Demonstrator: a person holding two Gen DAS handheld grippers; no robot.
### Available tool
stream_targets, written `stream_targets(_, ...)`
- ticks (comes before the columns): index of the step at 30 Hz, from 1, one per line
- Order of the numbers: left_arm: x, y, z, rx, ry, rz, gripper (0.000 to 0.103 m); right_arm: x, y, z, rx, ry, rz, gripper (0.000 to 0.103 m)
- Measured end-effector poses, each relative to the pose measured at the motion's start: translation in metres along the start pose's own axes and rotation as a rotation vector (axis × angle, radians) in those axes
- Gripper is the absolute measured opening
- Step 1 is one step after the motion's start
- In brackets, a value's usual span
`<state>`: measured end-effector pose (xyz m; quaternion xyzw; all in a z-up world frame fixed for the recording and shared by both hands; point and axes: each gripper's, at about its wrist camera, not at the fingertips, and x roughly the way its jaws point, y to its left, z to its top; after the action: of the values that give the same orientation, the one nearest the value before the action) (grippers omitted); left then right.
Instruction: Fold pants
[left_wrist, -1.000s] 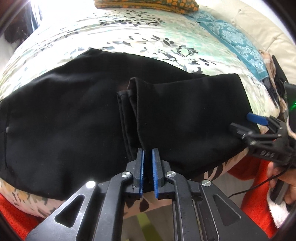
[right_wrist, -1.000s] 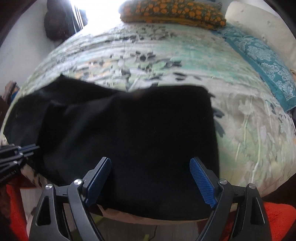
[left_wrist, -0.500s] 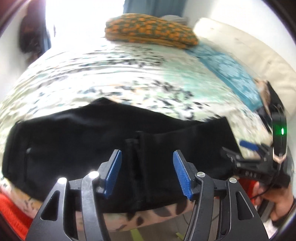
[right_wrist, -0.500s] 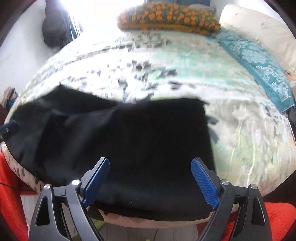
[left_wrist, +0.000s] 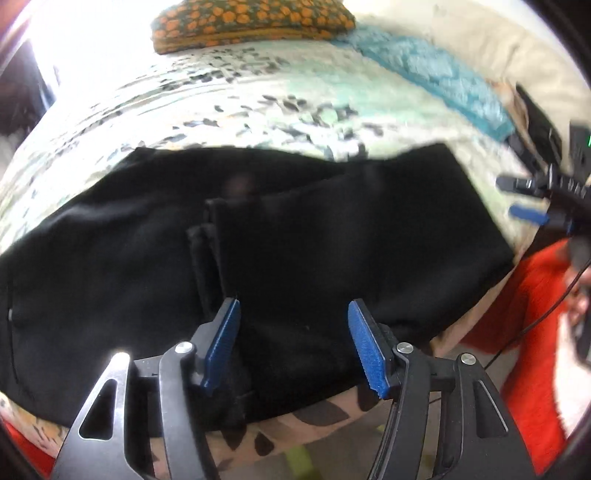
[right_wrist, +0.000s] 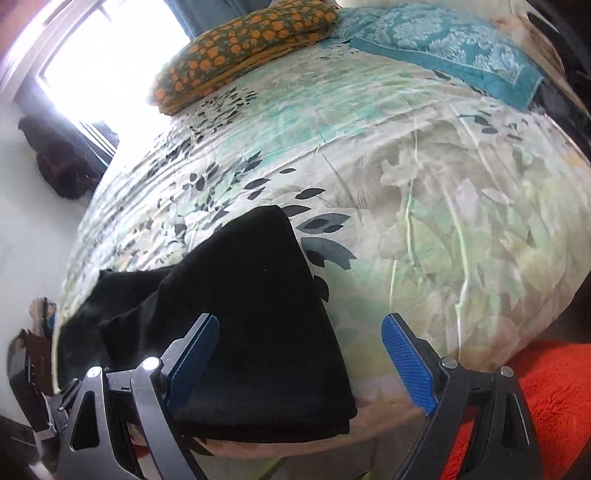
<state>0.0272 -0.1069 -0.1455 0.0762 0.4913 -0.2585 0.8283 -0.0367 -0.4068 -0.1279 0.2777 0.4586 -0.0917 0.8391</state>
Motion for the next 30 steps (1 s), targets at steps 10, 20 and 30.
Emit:
stream_targets(10, 0.019, 0.03, -0.013, -0.054, 0.076, 0.041, 0.078, 0.036, -0.01, -0.015, 0.069, 0.202, 0.093, 0.09)
stream_targets(20, -0.002, 0.041, -0.01, -0.132, 0.027, 0.033, 0.077, 0.045, -0.012, -0.018, 0.078, 0.248, 0.13, 0.09)
stream_targets(30, -0.012, 0.014, -0.001, 0.007, -0.071, 0.064, 0.077, 0.046, -0.015, -0.018, 0.091, 0.258, 0.158, 0.09)
